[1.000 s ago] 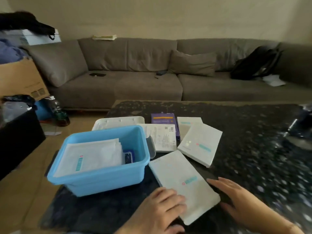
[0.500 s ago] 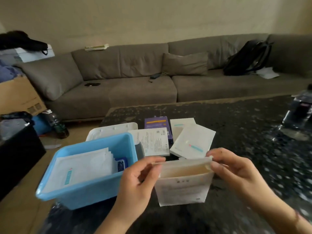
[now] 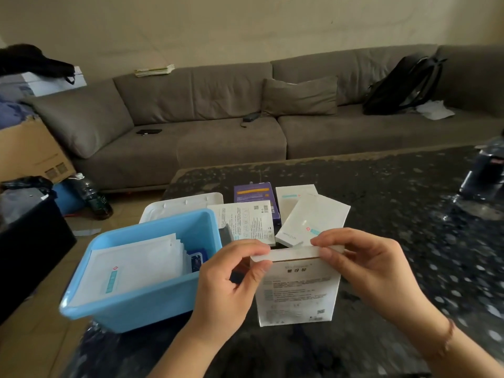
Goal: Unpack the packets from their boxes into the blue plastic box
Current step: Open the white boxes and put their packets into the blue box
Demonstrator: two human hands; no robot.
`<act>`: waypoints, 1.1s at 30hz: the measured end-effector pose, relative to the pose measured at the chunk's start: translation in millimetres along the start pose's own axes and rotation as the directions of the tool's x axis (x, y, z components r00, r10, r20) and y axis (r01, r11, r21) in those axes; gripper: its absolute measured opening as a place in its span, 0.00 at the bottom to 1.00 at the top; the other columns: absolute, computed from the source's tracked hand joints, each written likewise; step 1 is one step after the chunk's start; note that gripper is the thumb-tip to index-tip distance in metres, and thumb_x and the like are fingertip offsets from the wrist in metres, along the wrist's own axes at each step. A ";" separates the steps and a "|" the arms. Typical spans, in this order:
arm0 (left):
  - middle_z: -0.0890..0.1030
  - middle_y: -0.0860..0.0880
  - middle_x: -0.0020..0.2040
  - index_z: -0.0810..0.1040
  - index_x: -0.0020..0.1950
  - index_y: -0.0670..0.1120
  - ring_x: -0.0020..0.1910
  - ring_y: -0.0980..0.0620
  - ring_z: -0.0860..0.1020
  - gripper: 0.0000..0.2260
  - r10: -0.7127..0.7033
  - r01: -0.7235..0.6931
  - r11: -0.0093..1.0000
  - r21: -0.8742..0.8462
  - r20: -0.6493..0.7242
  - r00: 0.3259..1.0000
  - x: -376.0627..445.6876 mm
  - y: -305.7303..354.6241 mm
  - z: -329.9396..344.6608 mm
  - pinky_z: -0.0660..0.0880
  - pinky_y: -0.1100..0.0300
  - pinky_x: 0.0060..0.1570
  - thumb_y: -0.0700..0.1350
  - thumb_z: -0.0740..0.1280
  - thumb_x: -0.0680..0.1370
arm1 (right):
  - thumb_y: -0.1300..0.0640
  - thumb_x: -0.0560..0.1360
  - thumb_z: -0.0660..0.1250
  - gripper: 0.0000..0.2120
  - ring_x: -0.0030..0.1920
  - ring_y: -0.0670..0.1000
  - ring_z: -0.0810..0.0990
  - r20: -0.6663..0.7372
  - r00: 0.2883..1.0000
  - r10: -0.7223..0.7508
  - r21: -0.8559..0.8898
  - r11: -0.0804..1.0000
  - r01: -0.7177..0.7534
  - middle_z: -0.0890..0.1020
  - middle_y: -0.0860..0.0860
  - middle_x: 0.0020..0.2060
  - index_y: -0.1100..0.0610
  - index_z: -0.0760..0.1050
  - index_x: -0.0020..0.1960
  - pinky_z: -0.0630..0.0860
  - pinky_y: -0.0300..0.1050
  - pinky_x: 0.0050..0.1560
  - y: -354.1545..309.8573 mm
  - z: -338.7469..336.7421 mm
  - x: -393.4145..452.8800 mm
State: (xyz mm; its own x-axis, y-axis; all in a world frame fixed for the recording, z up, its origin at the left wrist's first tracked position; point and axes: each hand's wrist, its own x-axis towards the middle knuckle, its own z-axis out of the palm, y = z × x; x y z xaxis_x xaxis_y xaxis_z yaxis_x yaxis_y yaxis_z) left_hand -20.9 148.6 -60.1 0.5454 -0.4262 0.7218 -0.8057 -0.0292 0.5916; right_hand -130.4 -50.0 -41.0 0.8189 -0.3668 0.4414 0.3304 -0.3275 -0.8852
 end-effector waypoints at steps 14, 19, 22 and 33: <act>0.79 0.60 0.52 0.75 0.51 0.51 0.54 0.60 0.78 0.03 0.048 -0.053 0.997 0.050 0.093 0.995 1.6 -1.0 1.3 0.75 0.72 0.50 0.47 0.67 0.78 | 0.55 0.71 0.74 0.03 0.49 0.49 0.84 0.079 0.996 0.039 0.006 0.999 -0.040 0.86 0.49 0.47 0.50 0.85 0.40 0.80 0.46 0.46 -2.6 -6.2 -1.6; 0.79 0.58 0.54 0.75 0.49 0.48 0.55 0.64 0.77 0.05 0.110 -0.114 0.993 0.032 0.097 0.989 3.1 -3.3 -1.3 0.77 0.70 0.49 0.48 0.68 0.78 | 0.39 0.71 0.70 0.14 0.44 0.47 0.86 0.070 0.990 -0.124 -0.239 0.961 0.138 0.85 0.39 0.49 0.47 0.84 0.47 0.81 0.54 0.36 -1.1 -6.1 -4.7; 0.79 0.60 0.60 0.74 0.49 0.49 0.56 0.66 0.77 0.08 0.063 -0.064 0.998 -0.003 0.154 0.986 0.7 -2.8 -0.5 0.81 0.67 0.45 0.53 0.65 0.80 | 0.42 0.72 0.70 0.11 0.42 0.49 0.85 0.058 0.992 -0.111 -0.243 0.962 0.122 0.86 0.40 0.47 0.48 0.85 0.44 0.80 0.54 0.37 -5.1 -7.1 -4.3; 0.79 0.60 0.58 0.77 0.56 0.51 0.56 0.67 0.77 0.10 0.064 -0.072 0.997 0.031 0.206 0.977 3.1 0.3 0.2 0.79 0.69 0.49 0.56 0.62 0.81 | 0.51 0.73 0.73 0.08 0.31 0.36 0.79 0.118 0.950 0.287 -0.396 0.891 -0.220 0.84 0.39 0.31 0.46 0.83 0.35 0.69 0.28 0.30 -40.2 19.2 34.1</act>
State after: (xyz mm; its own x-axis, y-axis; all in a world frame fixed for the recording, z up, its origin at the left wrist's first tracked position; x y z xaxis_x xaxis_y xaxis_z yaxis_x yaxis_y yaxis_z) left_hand -19.5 147.1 -57.7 0.4338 -0.6041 0.6685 -0.8495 -0.0270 0.5269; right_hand -106.7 -32.6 6.8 0.9288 -0.3398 0.1478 -0.0718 -0.5563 -0.8279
